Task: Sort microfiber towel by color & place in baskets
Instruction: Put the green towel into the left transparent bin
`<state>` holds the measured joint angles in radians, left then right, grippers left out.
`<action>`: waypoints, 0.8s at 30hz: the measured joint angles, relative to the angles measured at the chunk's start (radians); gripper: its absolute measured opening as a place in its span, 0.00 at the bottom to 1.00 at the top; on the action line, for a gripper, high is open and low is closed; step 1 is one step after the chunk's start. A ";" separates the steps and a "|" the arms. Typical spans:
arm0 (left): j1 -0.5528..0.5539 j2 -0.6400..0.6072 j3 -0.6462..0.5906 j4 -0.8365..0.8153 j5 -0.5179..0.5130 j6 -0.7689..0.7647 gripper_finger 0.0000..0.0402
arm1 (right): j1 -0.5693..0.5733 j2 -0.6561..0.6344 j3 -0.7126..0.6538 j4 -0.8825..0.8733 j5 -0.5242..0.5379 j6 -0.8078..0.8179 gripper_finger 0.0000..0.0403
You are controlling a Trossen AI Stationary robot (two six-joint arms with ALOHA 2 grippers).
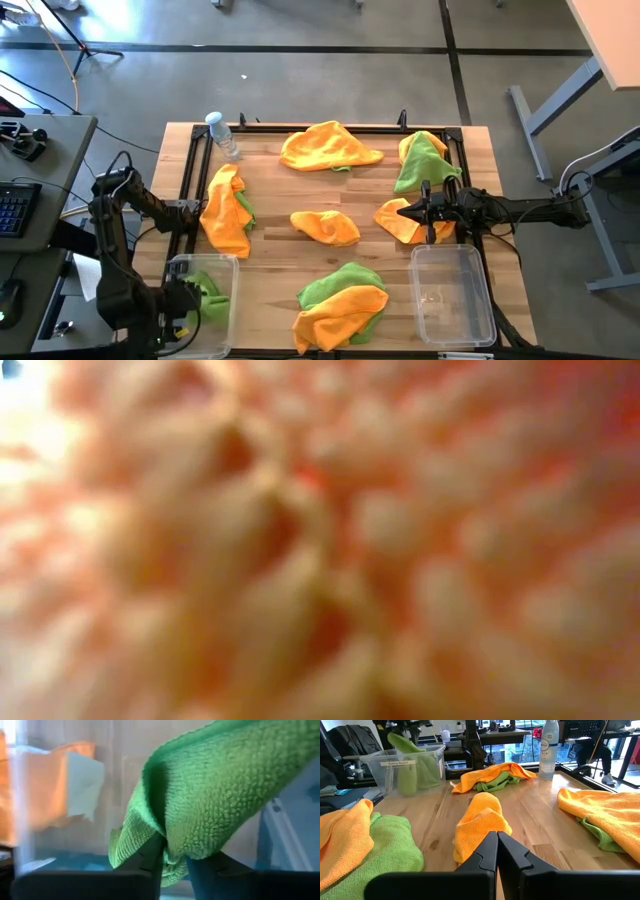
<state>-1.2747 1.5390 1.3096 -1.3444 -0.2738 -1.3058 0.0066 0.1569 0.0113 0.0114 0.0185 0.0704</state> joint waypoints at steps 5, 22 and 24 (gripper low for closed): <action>0.006 0.000 -0.019 0.027 0.006 0.000 0.32 | 0.000 0.000 0.000 0.000 0.000 0.000 0.00; 0.015 -0.096 -0.020 0.030 -0.030 0.030 0.39 | 0.000 0.000 0.000 0.000 0.000 0.000 0.00; 0.021 -0.075 -0.021 0.031 -0.032 0.053 0.37 | 0.000 0.000 0.000 0.000 0.000 0.000 0.00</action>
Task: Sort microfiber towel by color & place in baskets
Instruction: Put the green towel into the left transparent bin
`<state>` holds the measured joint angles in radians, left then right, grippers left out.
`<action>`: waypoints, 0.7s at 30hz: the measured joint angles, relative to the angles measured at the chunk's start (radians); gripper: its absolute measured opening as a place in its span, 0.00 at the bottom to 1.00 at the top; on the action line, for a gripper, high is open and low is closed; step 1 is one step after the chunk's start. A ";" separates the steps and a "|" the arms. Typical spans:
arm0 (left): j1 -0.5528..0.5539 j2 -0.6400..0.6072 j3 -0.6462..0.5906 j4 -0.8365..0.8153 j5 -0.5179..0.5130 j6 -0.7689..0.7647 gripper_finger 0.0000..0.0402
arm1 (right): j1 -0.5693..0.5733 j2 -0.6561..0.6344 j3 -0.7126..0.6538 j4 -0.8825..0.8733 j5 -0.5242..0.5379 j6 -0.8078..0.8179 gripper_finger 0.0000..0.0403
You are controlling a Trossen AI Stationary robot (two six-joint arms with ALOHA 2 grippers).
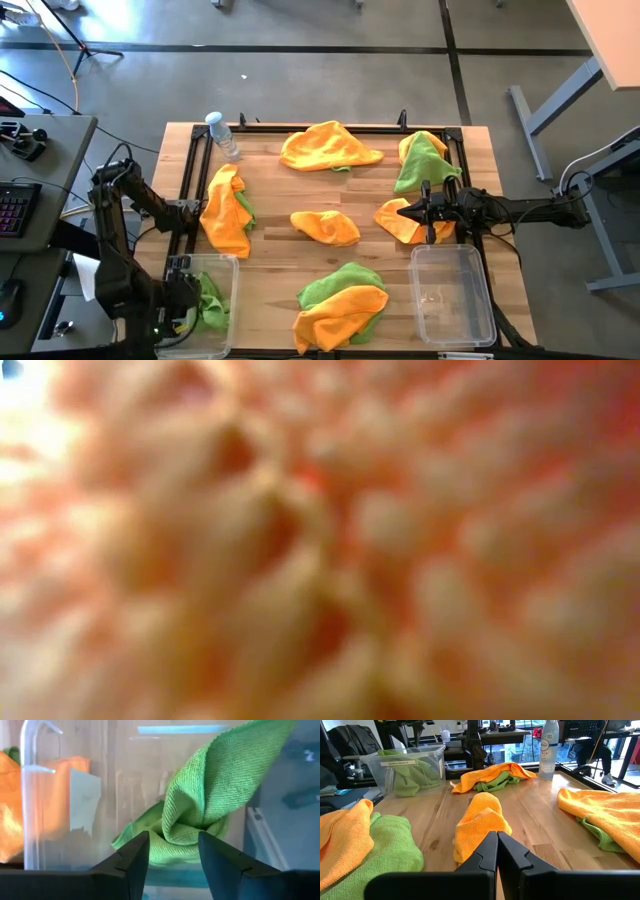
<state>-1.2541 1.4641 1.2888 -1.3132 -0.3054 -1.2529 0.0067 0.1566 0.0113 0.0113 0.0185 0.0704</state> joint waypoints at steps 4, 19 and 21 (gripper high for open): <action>0.003 0.049 0.000 0.001 -0.012 0.044 0.24 | 0.000 0.000 0.000 0.000 0.000 0.000 0.00; 0.010 0.124 -0.057 0.100 -0.019 0.037 0.00 | 0.000 0.000 0.000 0.000 0.000 0.000 0.00; 0.010 0.113 -0.125 0.186 0.014 0.029 0.00 | 0.000 0.000 0.000 0.000 0.000 0.000 0.00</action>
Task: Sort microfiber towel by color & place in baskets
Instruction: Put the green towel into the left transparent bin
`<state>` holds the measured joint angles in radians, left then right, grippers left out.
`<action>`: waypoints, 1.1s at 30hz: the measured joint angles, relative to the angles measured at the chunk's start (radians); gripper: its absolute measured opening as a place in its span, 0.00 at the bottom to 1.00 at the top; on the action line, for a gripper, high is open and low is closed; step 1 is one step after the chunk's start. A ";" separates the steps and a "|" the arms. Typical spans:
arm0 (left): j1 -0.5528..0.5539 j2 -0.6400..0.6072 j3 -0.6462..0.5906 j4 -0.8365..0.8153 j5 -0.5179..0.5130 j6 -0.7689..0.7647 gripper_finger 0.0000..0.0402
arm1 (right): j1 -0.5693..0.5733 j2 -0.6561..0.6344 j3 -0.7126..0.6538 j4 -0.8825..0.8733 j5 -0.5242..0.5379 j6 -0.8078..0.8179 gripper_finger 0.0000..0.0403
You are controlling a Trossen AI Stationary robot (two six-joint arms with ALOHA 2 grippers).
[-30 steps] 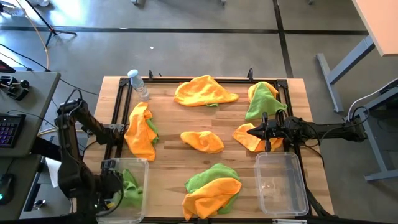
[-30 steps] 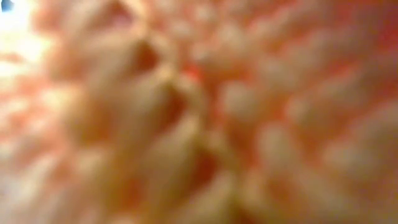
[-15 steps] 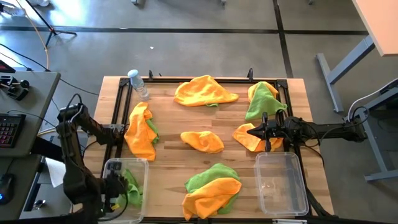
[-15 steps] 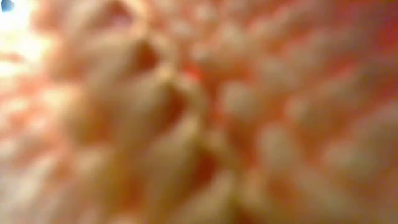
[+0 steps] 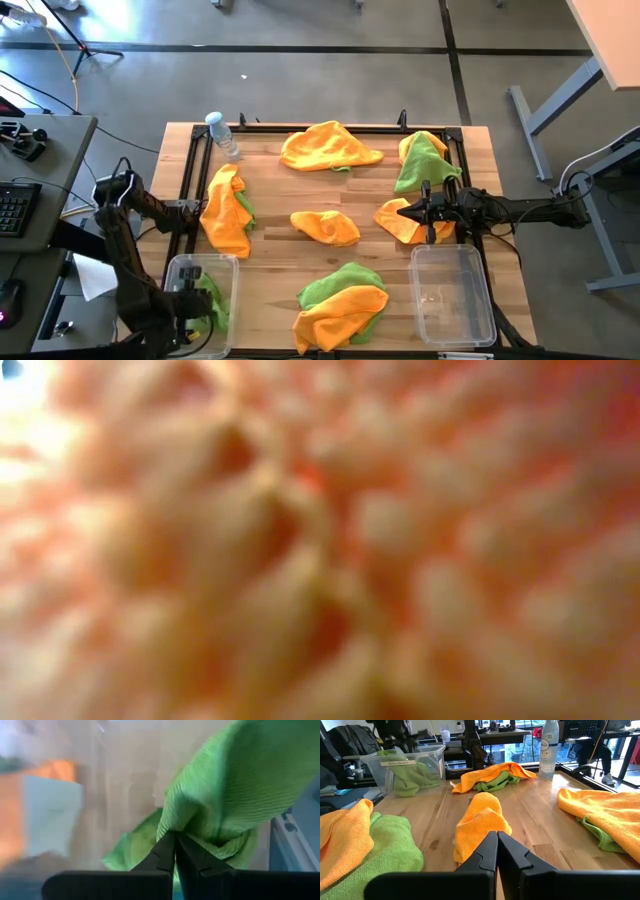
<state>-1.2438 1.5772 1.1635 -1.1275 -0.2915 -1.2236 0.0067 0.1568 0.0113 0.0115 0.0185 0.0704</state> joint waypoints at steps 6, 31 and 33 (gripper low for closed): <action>0.000 -0.030 -0.146 0.121 0.076 -0.065 0.00 | 0.000 0.000 0.000 0.000 0.000 0.000 0.00; 0.035 -0.039 -0.407 0.488 0.104 -0.029 0.00 | 0.000 0.000 0.000 0.000 0.000 0.000 0.00; 0.035 -0.039 -0.408 0.491 0.104 -0.030 0.00 | 0.000 0.000 0.000 0.000 0.000 0.000 0.00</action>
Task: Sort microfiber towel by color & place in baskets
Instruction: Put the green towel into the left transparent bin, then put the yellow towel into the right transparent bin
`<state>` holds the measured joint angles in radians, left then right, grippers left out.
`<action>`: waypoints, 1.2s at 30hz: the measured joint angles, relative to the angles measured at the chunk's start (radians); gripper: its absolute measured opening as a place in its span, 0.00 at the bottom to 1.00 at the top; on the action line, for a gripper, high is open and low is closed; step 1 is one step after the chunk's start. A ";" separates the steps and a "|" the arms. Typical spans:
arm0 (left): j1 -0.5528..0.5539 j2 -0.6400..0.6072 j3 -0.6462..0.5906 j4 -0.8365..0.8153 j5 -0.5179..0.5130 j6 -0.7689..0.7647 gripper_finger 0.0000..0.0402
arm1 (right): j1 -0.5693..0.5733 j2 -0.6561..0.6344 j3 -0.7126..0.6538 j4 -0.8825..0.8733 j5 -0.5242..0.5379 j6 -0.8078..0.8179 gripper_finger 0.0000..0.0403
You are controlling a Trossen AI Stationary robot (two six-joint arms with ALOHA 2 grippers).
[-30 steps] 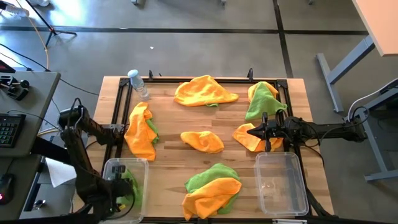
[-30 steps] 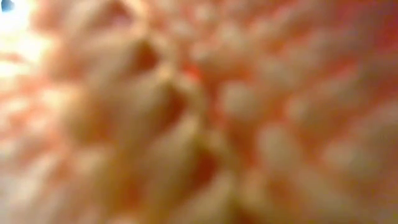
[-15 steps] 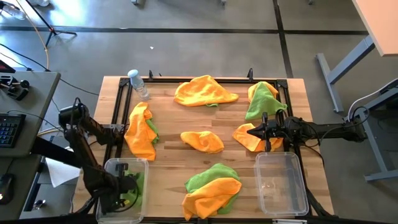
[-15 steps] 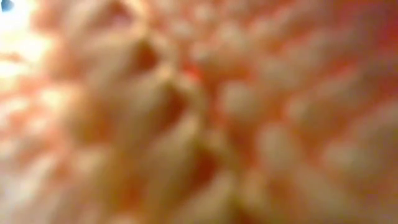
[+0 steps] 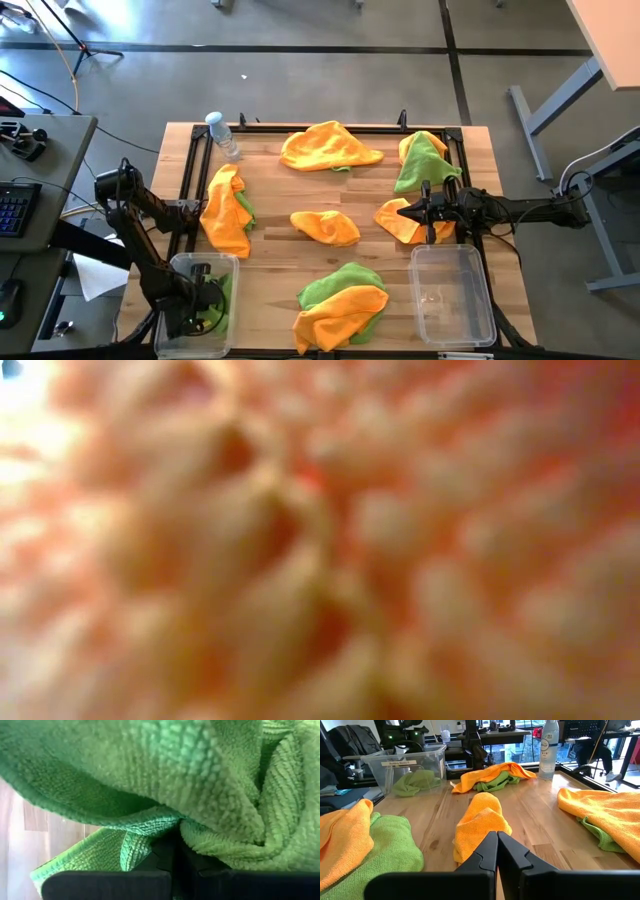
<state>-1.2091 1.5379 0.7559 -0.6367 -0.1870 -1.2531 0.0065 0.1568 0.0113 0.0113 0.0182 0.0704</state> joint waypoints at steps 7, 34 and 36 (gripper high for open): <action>0.000 -0.036 0.087 -0.093 0.025 0.011 0.00 | 0.000 0.000 0.000 0.000 0.000 0.000 0.00; 0.204 -0.483 0.352 -0.569 -0.246 0.144 0.00 | 0.000 0.000 0.000 0.000 0.000 0.000 0.00; 0.270 -0.504 0.352 -0.562 -0.273 0.208 0.00 | 0.000 0.000 0.000 0.000 0.000 0.000 0.00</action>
<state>-0.9394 1.0340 1.1080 -1.1982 -0.4602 -1.0452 0.0067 0.1566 0.0112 0.0116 0.0184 0.0704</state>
